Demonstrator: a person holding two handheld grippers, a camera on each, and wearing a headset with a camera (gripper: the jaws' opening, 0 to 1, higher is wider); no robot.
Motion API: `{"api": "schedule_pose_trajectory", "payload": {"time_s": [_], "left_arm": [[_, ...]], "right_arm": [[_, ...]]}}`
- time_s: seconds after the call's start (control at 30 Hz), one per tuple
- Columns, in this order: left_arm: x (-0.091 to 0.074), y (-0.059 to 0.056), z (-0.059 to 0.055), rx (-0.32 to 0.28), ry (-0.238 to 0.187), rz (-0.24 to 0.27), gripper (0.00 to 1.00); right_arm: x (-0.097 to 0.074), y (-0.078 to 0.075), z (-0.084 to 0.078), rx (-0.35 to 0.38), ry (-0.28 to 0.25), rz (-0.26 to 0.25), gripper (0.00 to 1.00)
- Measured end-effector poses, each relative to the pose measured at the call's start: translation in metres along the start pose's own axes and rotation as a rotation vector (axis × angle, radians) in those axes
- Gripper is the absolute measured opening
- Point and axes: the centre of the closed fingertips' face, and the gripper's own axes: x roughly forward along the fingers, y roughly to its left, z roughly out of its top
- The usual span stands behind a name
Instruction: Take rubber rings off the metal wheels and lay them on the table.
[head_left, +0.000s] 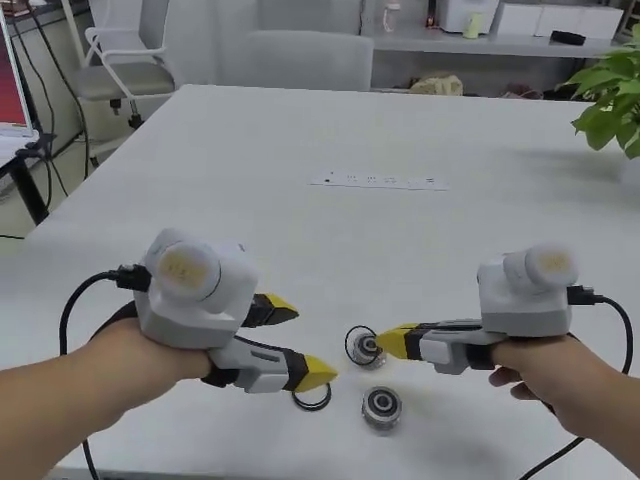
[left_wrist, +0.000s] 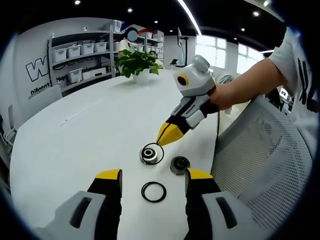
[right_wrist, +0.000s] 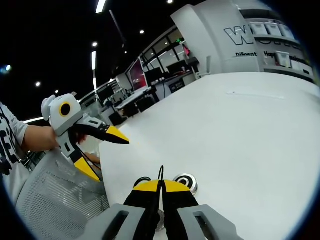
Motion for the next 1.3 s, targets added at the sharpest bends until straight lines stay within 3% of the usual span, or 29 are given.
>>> {"api": "schedule_pose_trajectory", "payload": {"time_s": [0.3, 0.53, 0.93, 1.3], "left_arm": [[-0.022, 0.0, -0.011, -0.043, -0.008, 0.03, 0.52], [-0.036, -0.003, -0.022, -0.032, 0.011, 0.045, 0.57], [-0.053, -0.004, -0.019, -0.051, -0.01, 0.061, 0.64], [-0.054, -0.004, -0.02, -0.036, -0.017, 0.074, 0.65]], "right_arm": [[0.002, 0.014, -0.002, -0.006, 0.015, 0.033, 0.0], [0.003, 0.02, -0.003, -0.003, 0.022, 0.053, 0.0], [0.009, 0.026, -0.004, 0.011, 0.035, 0.081, 0.0], [0.024, 0.043, -0.009, 0.018, 0.073, 0.124, 0.0]]}}
